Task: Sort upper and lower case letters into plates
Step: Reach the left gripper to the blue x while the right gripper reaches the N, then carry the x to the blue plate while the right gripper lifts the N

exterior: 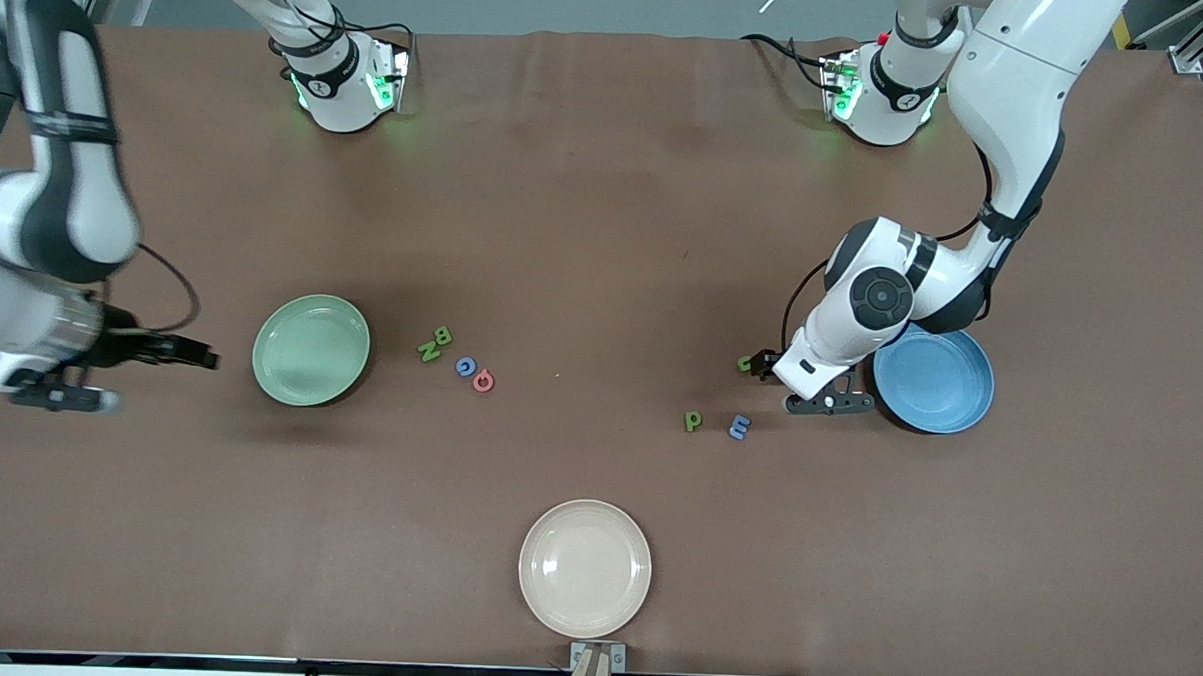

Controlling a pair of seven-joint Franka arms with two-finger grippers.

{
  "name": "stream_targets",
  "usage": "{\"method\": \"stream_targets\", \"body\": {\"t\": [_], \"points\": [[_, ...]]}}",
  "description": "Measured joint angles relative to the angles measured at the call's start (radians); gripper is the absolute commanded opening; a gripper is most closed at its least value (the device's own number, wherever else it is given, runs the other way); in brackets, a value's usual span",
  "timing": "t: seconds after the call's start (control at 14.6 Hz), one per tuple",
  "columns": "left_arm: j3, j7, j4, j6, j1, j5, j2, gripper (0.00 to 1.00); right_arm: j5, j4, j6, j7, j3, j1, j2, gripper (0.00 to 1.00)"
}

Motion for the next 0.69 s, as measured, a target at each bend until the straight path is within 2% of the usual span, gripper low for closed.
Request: {"method": "stream_targets", "body": {"t": [0.27, 0.48, 0.69], "points": [[0.001, -0.003, -0.076, 0.063, 0.01, 0.06, -0.002, 0.84, 0.0, -0.071, 0.113, 0.242, 0.006, 0.188, -0.001, 1.0], [0.001, -0.003, -0.113, 0.098, 0.013, 0.068, -0.002, 0.7, -0.001, -0.17, 0.254, 0.353, 0.006, 0.284, 0.001, 1.0], [0.001, -0.003, -0.115, 0.101, 0.013, 0.07, -0.006, 0.52, -0.002, -0.238, 0.338, 0.47, 0.005, 0.338, 0.012, 1.0]]}}
